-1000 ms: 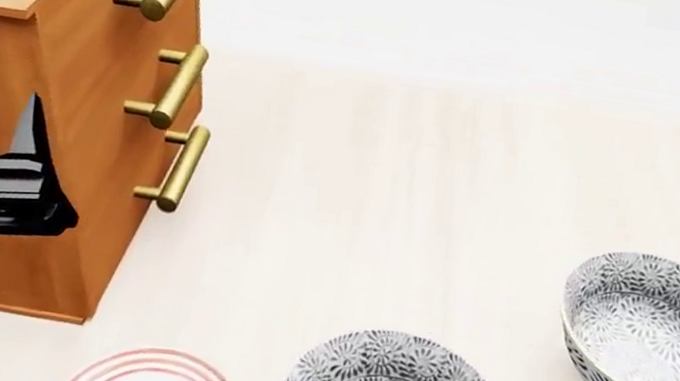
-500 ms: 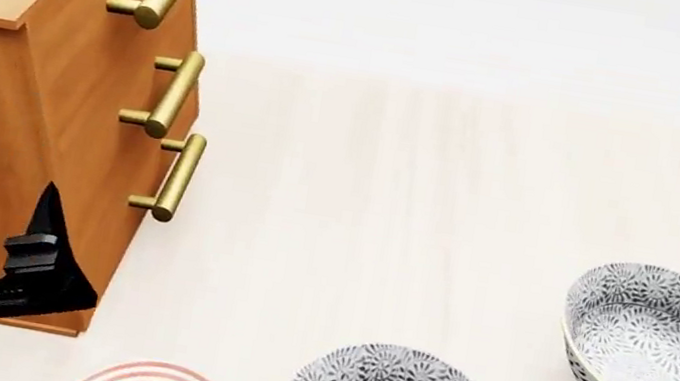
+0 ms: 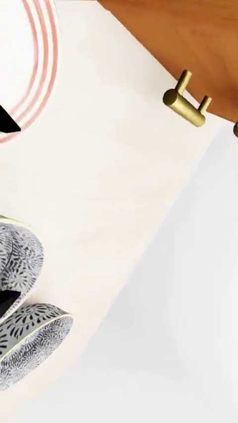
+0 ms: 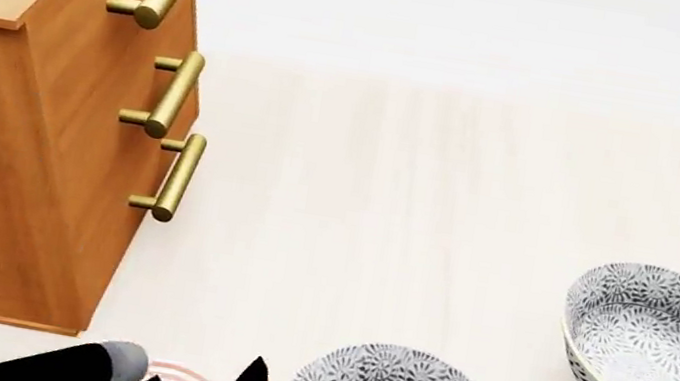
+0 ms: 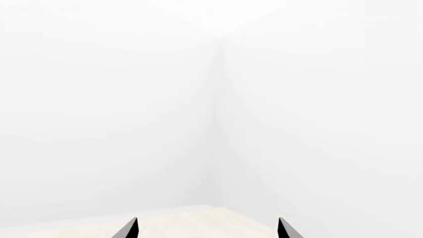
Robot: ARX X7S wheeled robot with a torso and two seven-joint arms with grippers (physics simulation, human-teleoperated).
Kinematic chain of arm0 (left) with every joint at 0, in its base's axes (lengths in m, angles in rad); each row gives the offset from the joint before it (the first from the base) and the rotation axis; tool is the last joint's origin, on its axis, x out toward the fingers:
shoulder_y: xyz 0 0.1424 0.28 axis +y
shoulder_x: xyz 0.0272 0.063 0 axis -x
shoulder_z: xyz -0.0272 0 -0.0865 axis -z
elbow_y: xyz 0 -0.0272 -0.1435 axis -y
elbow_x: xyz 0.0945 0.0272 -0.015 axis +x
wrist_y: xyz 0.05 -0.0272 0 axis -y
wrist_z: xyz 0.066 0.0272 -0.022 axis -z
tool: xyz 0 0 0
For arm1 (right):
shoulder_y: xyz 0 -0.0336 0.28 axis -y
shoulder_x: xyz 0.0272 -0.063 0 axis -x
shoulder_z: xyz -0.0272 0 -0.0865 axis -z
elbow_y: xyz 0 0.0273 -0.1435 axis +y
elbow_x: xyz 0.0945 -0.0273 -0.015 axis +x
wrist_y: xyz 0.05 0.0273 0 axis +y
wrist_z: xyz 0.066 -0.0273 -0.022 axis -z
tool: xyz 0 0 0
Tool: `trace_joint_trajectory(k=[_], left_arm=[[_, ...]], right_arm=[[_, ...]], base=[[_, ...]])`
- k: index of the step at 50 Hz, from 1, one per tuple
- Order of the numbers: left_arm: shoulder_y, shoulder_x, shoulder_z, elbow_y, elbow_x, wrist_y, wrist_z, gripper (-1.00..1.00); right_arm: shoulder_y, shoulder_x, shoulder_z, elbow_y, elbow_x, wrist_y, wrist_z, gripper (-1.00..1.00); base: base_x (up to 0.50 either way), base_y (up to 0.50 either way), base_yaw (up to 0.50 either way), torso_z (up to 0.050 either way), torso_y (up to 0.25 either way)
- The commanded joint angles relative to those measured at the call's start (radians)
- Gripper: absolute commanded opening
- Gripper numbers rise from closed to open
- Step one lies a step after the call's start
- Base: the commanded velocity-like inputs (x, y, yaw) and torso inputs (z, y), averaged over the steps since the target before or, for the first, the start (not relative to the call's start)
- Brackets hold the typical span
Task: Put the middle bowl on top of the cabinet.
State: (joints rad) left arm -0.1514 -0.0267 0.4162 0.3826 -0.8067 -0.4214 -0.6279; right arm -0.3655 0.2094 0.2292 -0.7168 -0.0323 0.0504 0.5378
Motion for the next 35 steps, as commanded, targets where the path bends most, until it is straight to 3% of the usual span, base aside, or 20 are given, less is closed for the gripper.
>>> trace_joint_trajectory(k=[1,28,35], left_arm=[[-0.016,-0.005,0.126,-0.082,-0.167,0.065,-0.066,1.0],[-0.042,-0.01,0.2,-0.167,-0.167,0.14,-0.087,1.0],[-0.085,-0.01,0.238,-0.188,-0.154,0.11,-0.142,1.0]], right_arm=[[-0.006,0.007,0.002,-0.006,0.007,0.002,0.004,1.0],[-0.024,0.032,0.022,-0.012,0.036,-0.011,0.007,1.0],[-0.009,0.04,0.012,-0.017,0.035,0.005,0.004,1.0]], base=[[0.0,0.0,0.0,0.0,0.0],[0.0,0.0,0.0,0.0,0.0],[0.0,0.0,0.0,0.0,0.0]])
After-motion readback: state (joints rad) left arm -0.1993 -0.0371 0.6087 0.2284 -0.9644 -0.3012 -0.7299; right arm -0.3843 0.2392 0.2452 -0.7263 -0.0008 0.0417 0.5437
